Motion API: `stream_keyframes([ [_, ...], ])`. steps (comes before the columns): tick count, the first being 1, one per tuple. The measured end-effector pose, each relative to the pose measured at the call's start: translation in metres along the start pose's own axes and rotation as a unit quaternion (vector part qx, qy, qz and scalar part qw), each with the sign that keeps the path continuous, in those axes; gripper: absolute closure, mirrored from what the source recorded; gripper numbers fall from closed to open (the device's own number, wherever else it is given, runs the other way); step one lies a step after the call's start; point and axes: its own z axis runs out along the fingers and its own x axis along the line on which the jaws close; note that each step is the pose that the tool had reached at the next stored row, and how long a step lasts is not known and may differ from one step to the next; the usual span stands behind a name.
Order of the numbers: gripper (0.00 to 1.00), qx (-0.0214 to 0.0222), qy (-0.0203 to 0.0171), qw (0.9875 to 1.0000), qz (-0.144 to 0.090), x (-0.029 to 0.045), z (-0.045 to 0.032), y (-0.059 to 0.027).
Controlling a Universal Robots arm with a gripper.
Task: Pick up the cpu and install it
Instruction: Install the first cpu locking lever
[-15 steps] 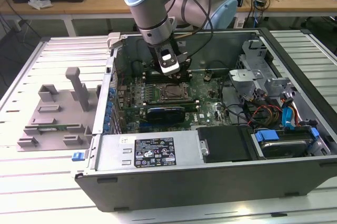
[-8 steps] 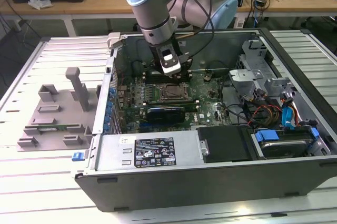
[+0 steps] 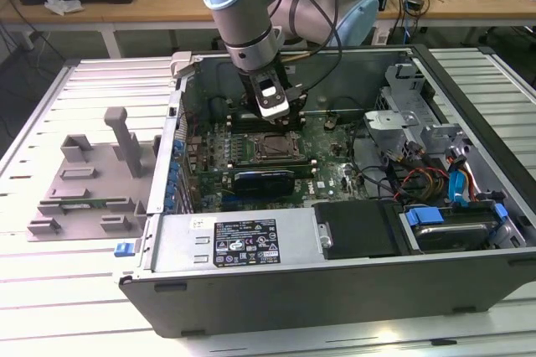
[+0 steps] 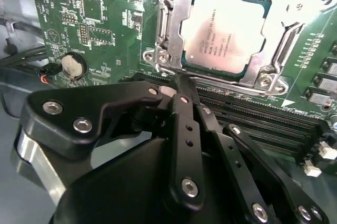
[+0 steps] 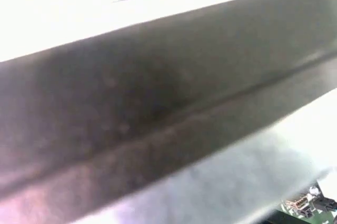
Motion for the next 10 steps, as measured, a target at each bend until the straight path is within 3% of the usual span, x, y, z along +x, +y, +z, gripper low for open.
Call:
stream_keyframes([
  [1, 0.89, -0.0035, 0.0034, 1.0, 0.001, 0.0004, -0.0015, -0.0007],
  [6, 0.89, -0.0081, 0.0046, 1.0, 0.002, -0.0006, -0.0037, 0.0021],
  [10, 0.89, -0.0069, 0.0045, 1.0, 0.002, -0.003, -0.0138, 0.0039],
])
